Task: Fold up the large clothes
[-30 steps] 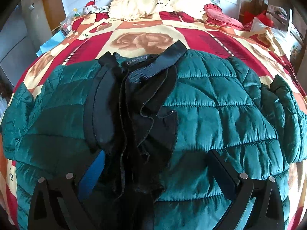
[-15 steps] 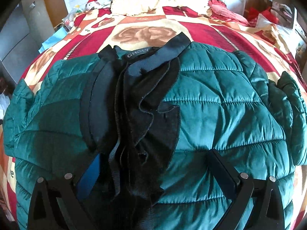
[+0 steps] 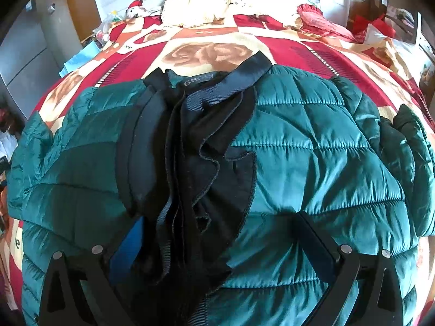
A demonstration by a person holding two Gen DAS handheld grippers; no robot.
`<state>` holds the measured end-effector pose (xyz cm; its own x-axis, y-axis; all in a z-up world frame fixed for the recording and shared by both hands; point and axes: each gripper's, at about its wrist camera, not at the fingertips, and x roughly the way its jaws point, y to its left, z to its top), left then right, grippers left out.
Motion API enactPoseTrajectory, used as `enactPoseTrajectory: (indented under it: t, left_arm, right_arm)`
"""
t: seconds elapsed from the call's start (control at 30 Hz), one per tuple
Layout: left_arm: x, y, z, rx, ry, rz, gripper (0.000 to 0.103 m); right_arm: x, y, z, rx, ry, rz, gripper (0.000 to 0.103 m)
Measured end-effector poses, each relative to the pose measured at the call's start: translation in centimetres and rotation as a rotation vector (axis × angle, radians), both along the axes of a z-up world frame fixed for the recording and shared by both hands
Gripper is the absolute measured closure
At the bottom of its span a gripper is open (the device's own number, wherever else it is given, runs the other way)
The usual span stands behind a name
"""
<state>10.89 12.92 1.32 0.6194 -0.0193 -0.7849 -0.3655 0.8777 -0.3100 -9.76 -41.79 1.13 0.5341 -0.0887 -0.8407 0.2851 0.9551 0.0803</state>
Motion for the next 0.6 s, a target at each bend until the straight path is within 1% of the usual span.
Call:
enactPoseTrajectory:
  t: [0.03,0.07,0.13,0.2,0.27,0.4,0.5,0.6]
  left_arm:
    - [-0.3,0.3,0.2,-0.04,-0.012,0.0,0.087]
    - [-0.8,0.5,0.7,-0.077,-0.031,-0.007,0.087]
    - [-1.7,0.3,1.8,-0.108,-0.06,-0.036,0.088]
    - [-3.2,-0.5,3.5,-0.124,-0.099,-0.083,0.089]
    - [-4.6,-1.3,5.0,-0.133,-0.131,-0.12,0.089]
    - [-7.6,-4.0,7.9,-0.102,-0.18,-0.194,0.089]
    - [-9.6,-6.6,9.5,-0.09,-0.204,-0.254,0.089]
    - [-11.1,-9.3,10.7,-0.103,-0.21,-0.315,0.089]
  right_arm:
    - [0.0,-0.1,0.0,0.004,-0.001,0.0,0.0]
    - [0.0,-0.1,0.1,0.008,-0.002,-0.001,0.0]
    - [-0.2,-0.3,0.3,0.016,-0.008,-0.003,0.0]
    - [-0.3,-0.4,0.7,0.017,-0.013,-0.004,0.0]
    - [-0.4,-0.3,1.4,0.018,-0.027,-0.003,0.0]
    - [-1.1,0.2,3.6,-0.003,-0.073,-0.001,0.0]
    - [-1.7,0.5,4.9,-0.008,-0.093,0.011,0.0]
    - [-2.5,0.8,5.6,-0.016,-0.105,0.02,0.0]
